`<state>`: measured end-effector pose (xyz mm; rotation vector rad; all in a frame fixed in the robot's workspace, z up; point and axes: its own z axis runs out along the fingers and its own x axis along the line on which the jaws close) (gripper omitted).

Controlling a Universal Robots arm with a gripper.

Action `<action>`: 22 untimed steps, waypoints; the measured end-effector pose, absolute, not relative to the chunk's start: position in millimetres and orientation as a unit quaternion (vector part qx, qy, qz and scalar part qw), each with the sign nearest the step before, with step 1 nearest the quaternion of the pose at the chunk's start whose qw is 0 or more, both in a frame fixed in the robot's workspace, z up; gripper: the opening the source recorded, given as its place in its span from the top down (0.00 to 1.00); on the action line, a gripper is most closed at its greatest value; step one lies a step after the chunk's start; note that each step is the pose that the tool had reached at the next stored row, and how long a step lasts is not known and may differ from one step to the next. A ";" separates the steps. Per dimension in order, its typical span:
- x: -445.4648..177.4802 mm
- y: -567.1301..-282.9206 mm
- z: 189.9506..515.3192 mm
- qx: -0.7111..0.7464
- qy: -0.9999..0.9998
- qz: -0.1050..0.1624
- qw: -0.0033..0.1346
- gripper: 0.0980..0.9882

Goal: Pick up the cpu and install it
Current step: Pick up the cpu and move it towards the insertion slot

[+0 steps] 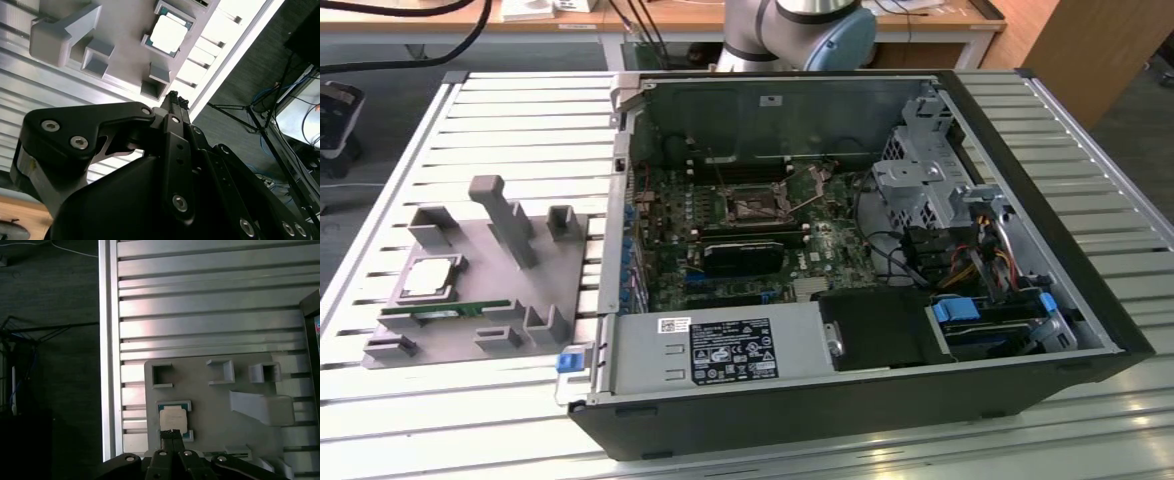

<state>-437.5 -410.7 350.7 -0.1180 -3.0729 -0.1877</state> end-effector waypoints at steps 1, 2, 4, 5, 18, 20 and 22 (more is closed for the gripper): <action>-437.6 -410.7 349.8 -0.038 -0.997 -0.061 0.030 0.99; -437.6 -410.7 349.0 -0.038 -0.997 -0.061 0.030 0.99; -437.6 -410.7 347.2 -0.038 -0.997 -0.061 0.030 0.99; -437.6 -410.7 346.3 -0.038 -0.997 -0.061 0.030 0.99; -437.7 -411.2 333.9 -0.038 -0.997 -0.061 0.031 0.65; -437.7 -411.5 332.6 -0.038 -0.997 -0.062 0.032 0.52; -437.6 -412.0 331.0 -0.038 -0.997 -0.062 0.033 0.46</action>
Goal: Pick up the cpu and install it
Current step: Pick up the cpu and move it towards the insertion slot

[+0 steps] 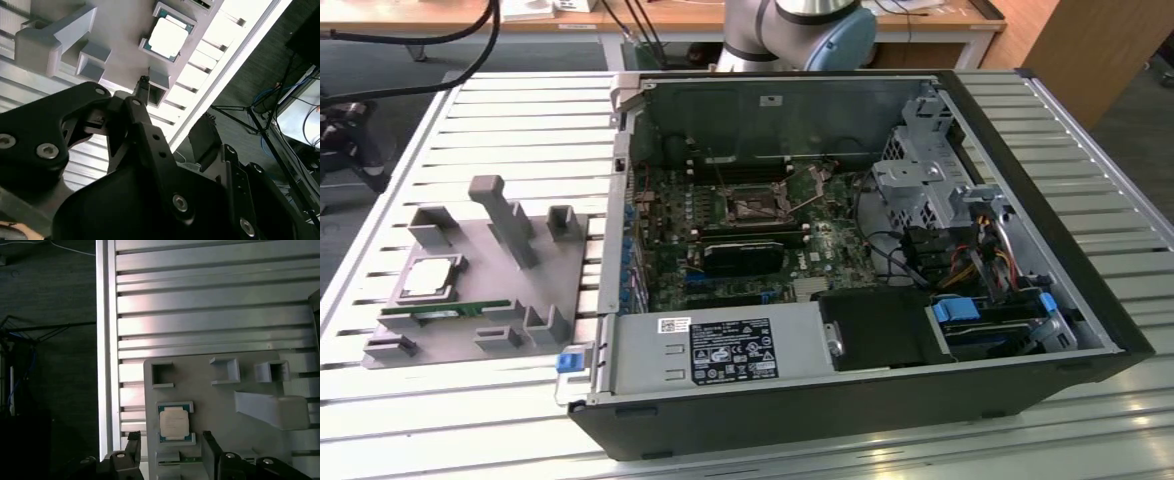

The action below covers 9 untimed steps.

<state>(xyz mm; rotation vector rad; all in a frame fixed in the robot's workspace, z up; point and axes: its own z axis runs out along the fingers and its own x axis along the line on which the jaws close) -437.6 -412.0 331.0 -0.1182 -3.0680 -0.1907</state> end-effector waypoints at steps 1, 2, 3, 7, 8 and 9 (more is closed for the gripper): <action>-437.7 -412.2 329.8 -0.038 -0.997 -0.062 0.033 0.39; -437.7 -412.3 328.3 -0.038 -0.997 -0.062 0.033 0.39; -437.7 -412.3 326.8 -0.038 -0.997 -0.062 0.033 0.33; -437.6 -412.4 320.0 -0.038 -0.997 -0.059 0.033 0.26; -437.6 -412.4 318.2 -0.037 -0.997 -0.058 0.033 0.26; -437.6 -412.3 316.7 -0.036 -0.997 -0.058 0.033 0.26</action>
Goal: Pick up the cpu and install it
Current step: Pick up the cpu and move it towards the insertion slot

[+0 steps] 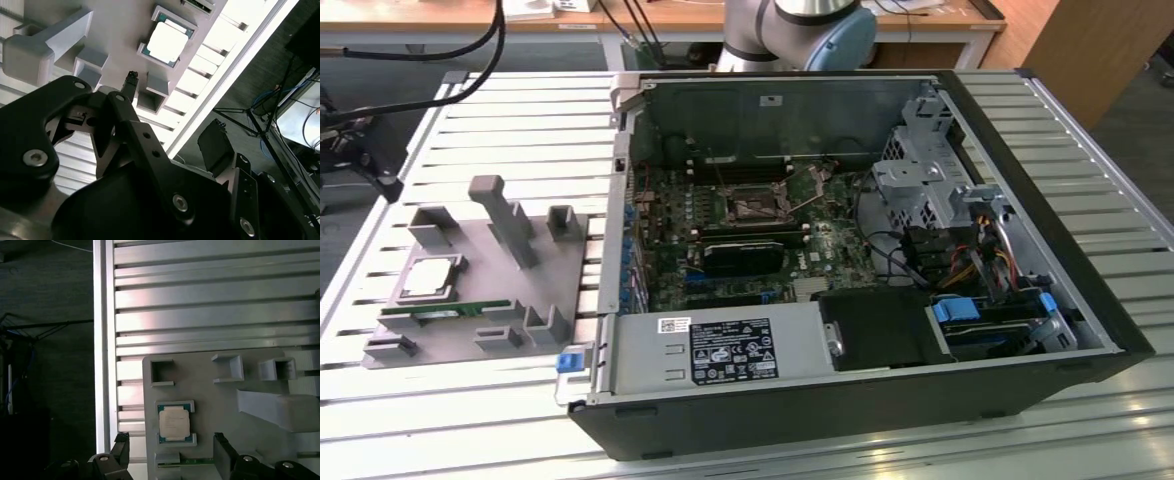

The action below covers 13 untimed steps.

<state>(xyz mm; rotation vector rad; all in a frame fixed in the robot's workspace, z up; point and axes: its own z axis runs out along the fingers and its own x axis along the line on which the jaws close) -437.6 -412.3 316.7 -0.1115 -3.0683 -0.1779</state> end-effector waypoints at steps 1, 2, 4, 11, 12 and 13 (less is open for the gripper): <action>-437.7 -412.3 315.5 -0.034 -0.997 -0.056 0.033 0.26; -437.7 -412.3 314.3 -0.031 -0.997 -0.055 0.033 0.26; -437.7 -412.4 311.4 -0.019 -0.998 -0.054 0.034 0.26; -437.7 -412.7 304.2 -0.002 -0.998 -0.054 0.035 0.26; -437.7 -412.7 303.2 -0.002 -0.998 -0.054 0.035 0.26; -437.7 -412.8 302.3 -0.002 -0.998 -0.054 0.035 0.26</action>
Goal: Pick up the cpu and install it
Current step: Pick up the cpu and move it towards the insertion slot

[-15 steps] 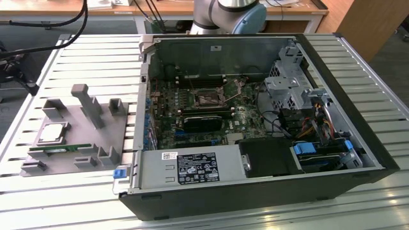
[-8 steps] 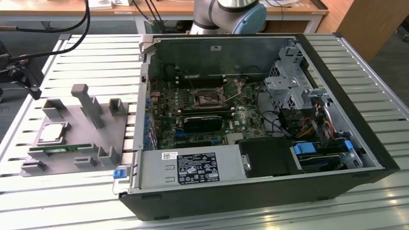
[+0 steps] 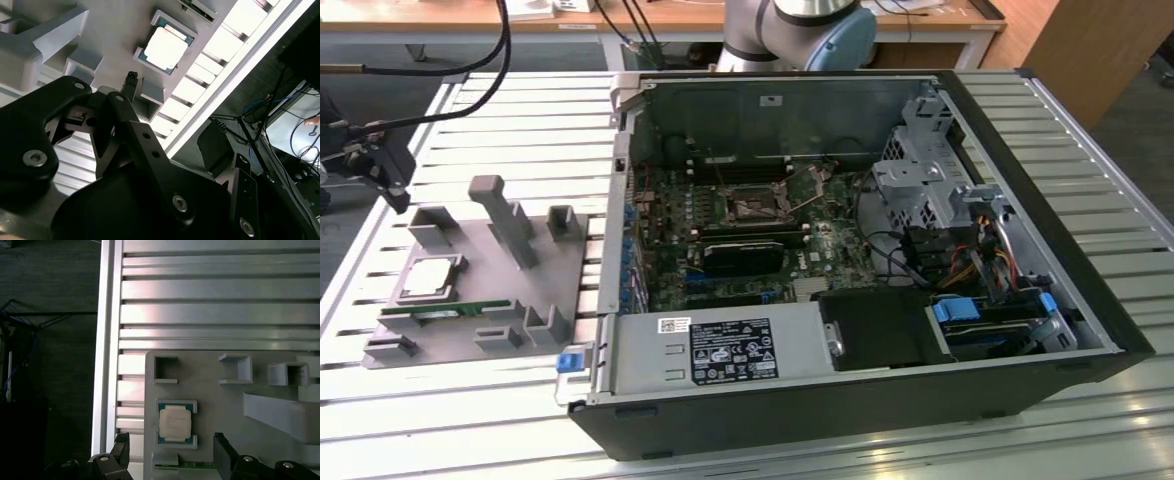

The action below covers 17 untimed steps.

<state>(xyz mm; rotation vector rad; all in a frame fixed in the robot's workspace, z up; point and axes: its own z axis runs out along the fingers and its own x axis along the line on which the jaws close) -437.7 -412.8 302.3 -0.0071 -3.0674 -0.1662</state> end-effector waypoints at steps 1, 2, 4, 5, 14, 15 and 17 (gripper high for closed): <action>-437.6 -413.3 301.5 -0.002 -0.998 -0.054 0.035 0.26; -437.7 -414.4 300.9 -0.002 -0.998 -0.055 0.035 0.26; -437.9 -417.3 300.1 0.000 -0.998 -0.055 0.035 0.26; -438.2 -418.4 300.0 0.001 -0.998 -0.055 0.035 0.26; -439.2 -423.1 299.4 0.021 -0.998 -0.054 0.036 0.26; -439.4 -423.9 299.4 0.022 -0.998 -0.053 0.036 0.26; -439.7 -425.5 299.4 0.025 -0.998 -0.053 0.036 0.26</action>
